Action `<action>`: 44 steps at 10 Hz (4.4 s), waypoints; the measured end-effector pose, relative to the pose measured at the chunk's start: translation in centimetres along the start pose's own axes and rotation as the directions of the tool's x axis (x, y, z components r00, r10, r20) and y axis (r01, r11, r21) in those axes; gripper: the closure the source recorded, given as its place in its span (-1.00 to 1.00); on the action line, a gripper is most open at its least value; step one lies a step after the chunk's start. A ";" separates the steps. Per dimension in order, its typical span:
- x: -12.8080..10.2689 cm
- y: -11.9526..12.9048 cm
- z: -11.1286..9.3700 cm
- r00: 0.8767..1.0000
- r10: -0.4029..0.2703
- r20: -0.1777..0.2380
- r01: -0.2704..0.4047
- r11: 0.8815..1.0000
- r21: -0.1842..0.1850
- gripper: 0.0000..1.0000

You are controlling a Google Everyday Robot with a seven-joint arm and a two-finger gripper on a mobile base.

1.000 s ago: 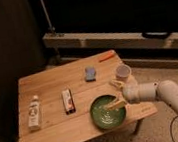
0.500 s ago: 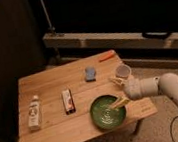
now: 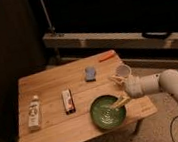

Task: Place the ceramic cup in the ceramic bowl

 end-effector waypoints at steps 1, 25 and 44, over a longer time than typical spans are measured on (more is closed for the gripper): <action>0.0 0.0 0.0 1.000 -0.001 0.001 0.001 1.000 0.000 -0.60; 5.0 6.6 -8.0 0.442 0.894 0.070 -0.688 0.388 -0.613 -0.60; -11.0 15.3 -14.0 -0.052 0.939 -0.341 -0.744 -0.265 -0.614 -0.60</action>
